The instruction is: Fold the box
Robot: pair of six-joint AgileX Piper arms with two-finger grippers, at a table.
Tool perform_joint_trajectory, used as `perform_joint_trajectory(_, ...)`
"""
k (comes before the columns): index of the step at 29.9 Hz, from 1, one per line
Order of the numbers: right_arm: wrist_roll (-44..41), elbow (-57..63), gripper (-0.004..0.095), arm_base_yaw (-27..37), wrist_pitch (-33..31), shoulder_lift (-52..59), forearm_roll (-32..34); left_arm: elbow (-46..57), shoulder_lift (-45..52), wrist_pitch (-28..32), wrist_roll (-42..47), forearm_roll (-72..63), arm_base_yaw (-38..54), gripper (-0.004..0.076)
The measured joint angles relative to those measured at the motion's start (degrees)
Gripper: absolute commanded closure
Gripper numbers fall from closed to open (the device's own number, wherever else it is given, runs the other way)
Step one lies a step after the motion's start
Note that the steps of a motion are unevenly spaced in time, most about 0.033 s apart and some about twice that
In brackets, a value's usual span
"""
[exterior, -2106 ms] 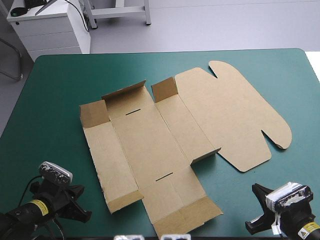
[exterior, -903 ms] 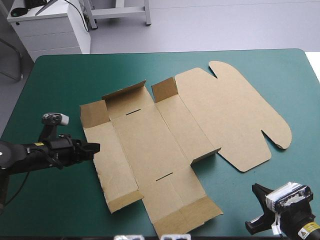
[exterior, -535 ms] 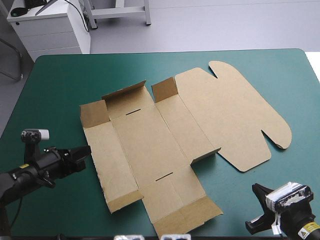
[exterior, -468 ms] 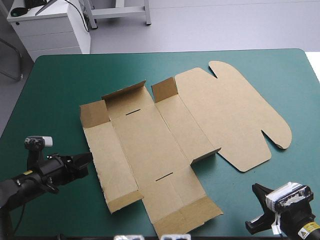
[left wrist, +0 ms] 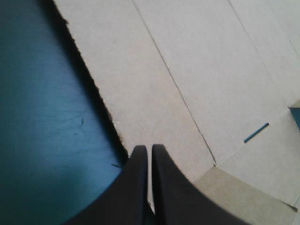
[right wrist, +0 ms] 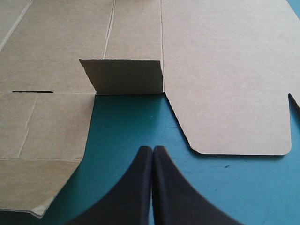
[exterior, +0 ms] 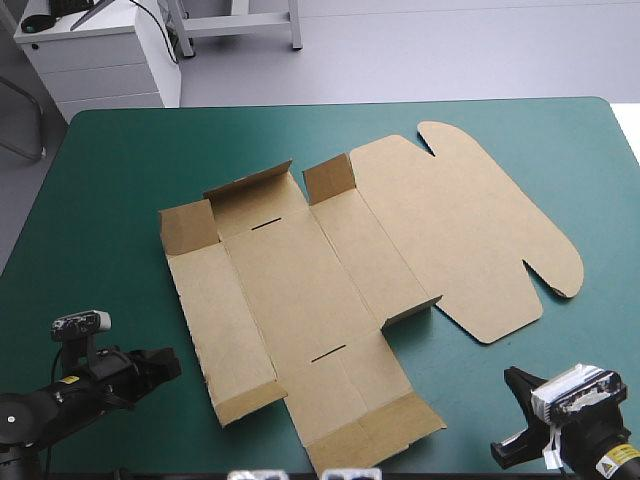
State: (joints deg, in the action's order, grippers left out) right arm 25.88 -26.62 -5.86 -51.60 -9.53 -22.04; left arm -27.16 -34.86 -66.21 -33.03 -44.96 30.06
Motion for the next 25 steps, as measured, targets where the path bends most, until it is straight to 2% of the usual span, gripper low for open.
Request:
perform_joint_trajectory(2,0.00,0.00,0.0927,0.00,0.00,0.00,0.00,0.00,0.04,0.29,2.55,1.84,0.00,0.0477)
perform_joint_trajectory(6,0.00,0.00,0.0927,0.00,0.00,0.00,0.00,0.00,0.04,-1.18,4.70,3.45,0.00,0.0140)
perform_joint_trajectory(8,0.00,0.00,0.0927,0.00,0.00,0.00,0.00,0.00,0.04,-1.33,5.25,3.26,0.00,0.0043)
perform_joint_trajectory(16,0.00,0.00,0.0927,0.00,0.00,0.00,0.00,4.48,0.30,-0.35,6.06,1.66,0.00,0.0029)
perform_joint_trajectory(21,0.00,0.00,0.0927,0.00,0.00,0.00,0.00,10.42,0.32,0.55,1.54,-3.13,0.00,0.0029)
perform_joint_trajectory(25,0.00,0.00,0.0927,0.00,0.00,0.00,0.00,11.08,-0.43,3.10,-0.37,-6.35,0.00,0.0029)
